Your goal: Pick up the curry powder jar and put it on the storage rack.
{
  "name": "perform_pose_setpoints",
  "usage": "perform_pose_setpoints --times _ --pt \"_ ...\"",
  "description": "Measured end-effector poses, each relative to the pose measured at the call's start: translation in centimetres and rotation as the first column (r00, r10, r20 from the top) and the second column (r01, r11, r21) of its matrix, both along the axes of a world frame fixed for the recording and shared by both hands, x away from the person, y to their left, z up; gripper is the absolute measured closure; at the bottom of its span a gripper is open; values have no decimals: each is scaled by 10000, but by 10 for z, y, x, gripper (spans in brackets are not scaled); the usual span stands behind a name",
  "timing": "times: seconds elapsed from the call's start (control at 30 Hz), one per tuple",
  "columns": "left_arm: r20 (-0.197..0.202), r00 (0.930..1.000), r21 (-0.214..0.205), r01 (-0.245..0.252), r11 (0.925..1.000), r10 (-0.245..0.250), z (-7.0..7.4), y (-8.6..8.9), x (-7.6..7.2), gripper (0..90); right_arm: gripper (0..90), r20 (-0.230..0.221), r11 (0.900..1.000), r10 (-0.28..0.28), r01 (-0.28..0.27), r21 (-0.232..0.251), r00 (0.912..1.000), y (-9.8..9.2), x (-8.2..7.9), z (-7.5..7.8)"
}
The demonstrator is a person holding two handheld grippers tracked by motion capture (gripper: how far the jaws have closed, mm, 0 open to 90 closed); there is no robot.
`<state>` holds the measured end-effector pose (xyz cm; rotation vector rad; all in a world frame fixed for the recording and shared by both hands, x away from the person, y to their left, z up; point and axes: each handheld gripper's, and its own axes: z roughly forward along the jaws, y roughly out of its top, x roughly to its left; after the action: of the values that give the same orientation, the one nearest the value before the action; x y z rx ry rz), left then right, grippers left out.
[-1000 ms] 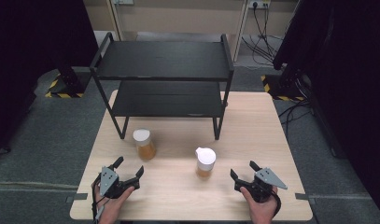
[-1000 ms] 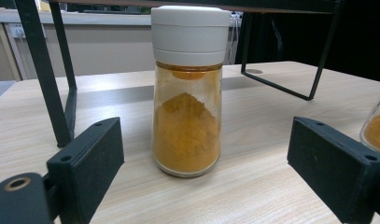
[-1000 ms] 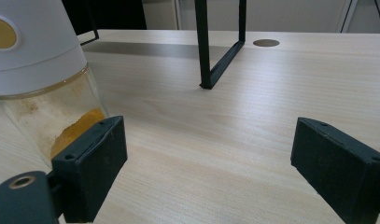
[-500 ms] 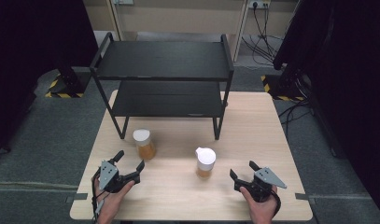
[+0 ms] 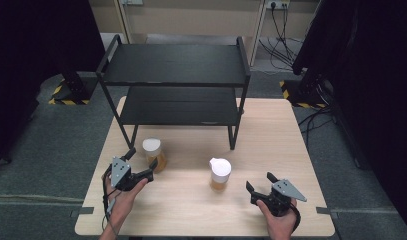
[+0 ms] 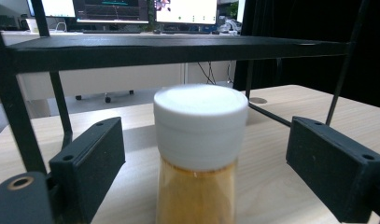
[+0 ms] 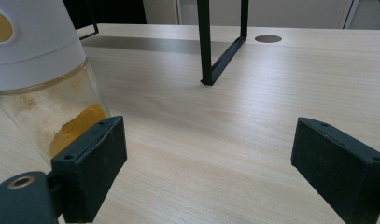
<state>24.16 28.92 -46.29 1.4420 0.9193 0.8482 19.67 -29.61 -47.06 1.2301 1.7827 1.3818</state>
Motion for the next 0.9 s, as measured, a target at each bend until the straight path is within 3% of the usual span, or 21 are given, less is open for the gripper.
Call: perform_pose_setpoints --times 0.23,0.9 --pt "-281 9996 175 6 9998 -1 2 -8 17 168 105 -24 10000 17 -17 20 10000 0 0 0" --pt "-273 9996 669 -77 9977 96 0 -16 26 329 105 -54 10000 50 -50 14 10000 -1 1 1"
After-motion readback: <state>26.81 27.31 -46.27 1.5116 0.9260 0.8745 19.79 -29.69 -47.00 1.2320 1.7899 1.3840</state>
